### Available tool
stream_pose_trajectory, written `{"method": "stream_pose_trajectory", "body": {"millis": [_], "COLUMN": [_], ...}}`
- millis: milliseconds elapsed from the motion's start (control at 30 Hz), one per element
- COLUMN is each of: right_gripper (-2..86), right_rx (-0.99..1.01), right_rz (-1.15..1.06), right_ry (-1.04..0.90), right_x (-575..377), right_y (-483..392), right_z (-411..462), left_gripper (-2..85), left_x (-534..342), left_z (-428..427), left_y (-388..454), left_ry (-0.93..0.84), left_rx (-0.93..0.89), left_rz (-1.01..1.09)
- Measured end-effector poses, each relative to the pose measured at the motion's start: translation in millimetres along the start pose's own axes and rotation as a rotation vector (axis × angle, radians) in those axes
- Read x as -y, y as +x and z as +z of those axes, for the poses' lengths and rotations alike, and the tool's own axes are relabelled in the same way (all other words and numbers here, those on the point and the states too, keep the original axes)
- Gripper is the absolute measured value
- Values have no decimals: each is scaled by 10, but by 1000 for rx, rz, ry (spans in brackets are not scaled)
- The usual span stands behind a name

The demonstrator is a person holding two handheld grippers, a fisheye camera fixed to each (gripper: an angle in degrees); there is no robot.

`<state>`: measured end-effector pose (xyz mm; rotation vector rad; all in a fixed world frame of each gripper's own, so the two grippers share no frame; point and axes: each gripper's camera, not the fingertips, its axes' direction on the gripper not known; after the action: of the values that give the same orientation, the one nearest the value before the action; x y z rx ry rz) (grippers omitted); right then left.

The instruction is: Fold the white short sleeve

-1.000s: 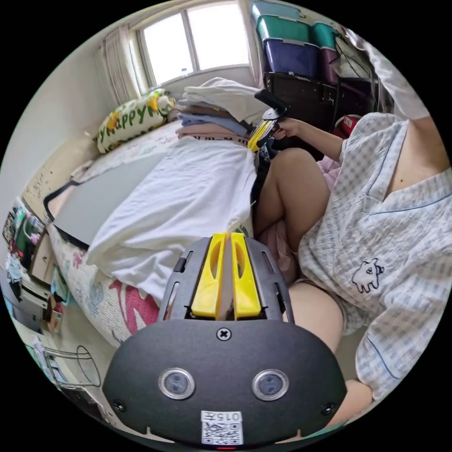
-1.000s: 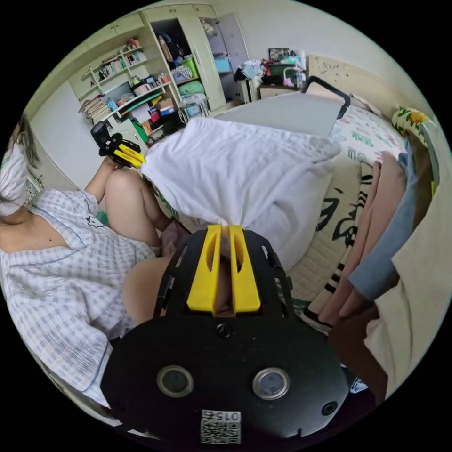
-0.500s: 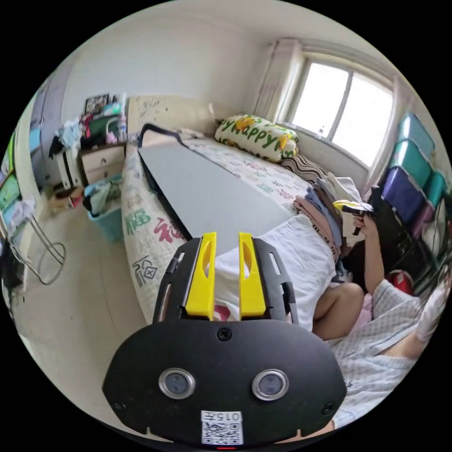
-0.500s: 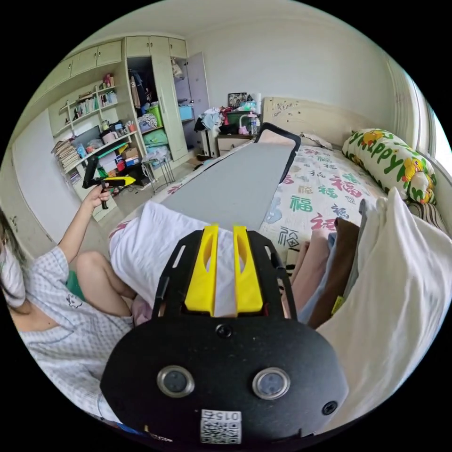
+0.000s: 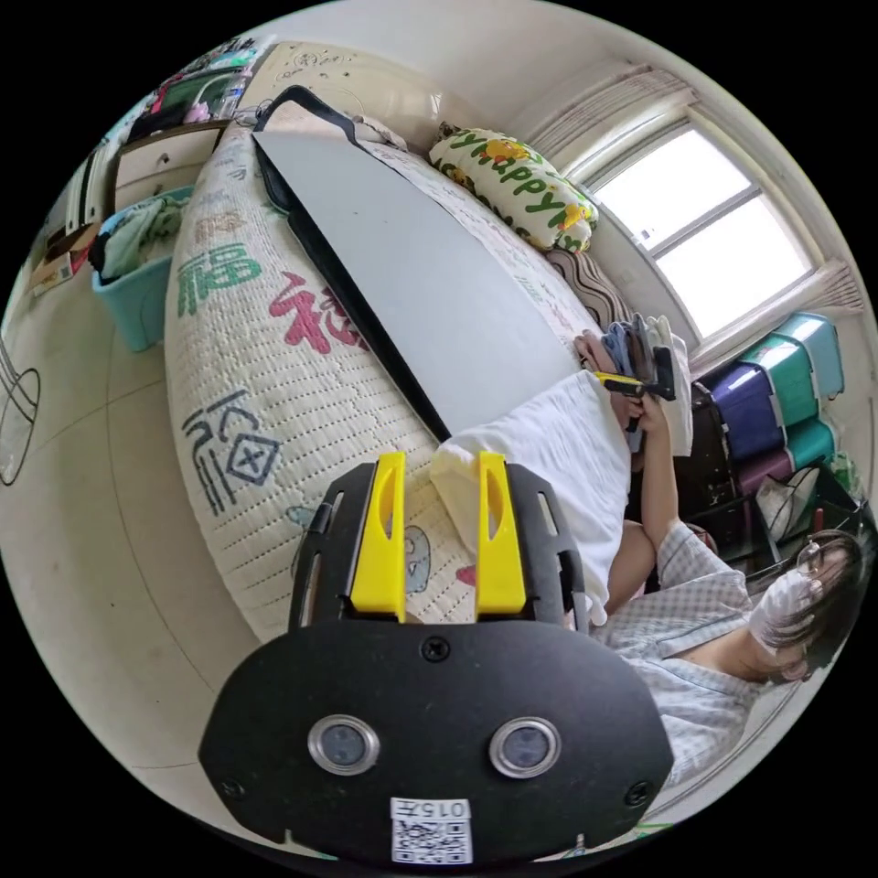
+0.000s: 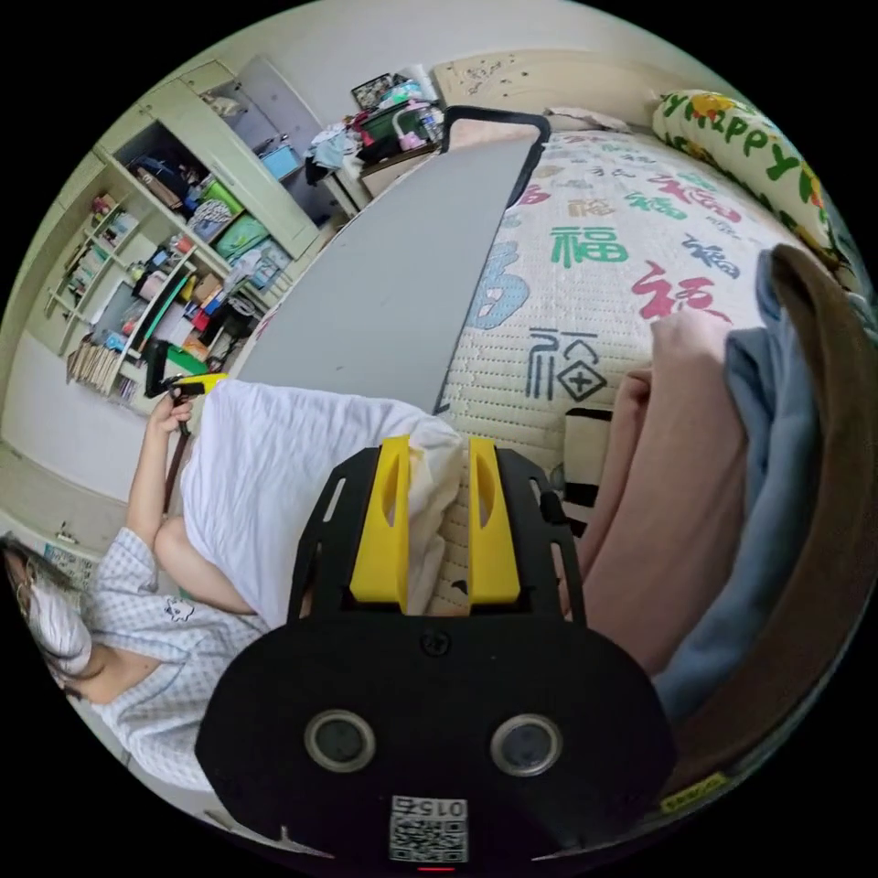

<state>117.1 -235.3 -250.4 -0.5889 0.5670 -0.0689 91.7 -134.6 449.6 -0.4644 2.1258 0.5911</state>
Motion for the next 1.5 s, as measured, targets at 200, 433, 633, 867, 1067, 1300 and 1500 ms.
{"method": "stream_pose_trajectory", "body": {"millis": [200, 433, 633, 867, 1067, 1300, 1500], "right_gripper": [23, -1, -1, 12, 46, 58, 96], "right_rx": [19, -60, -168, -380, -625, -223, -88], "right_rz": [-49, 58, 75, 102, 28, -602, -1076], "right_ry": [24, 222, 380, 374, 315, 220, -100], "right_x": [11, -11, 87, 363, 358, 273, -182], "right_y": [-108, -267, -674, -1217, -1831, -3687, -5267], "right_z": [46, -71, -53, 412, 518, 945, 2097], "left_gripper": [30, 6, 4, 12, 57, 63, 70], "left_x": [53, -41, -94, -120, -206, -216, -176], "left_z": [44, -288, -436, -316, -299, -309, -142], "left_y": [-11, -10, 44, -123, -316, -374, -461], "left_ry": [-19, 223, 355, 396, 390, 350, 335], "left_rx": [6, 45, 118, 155, 177, 54, -1], "left_rz": [39, 26, 17, -63, -137, -107, -157]}}
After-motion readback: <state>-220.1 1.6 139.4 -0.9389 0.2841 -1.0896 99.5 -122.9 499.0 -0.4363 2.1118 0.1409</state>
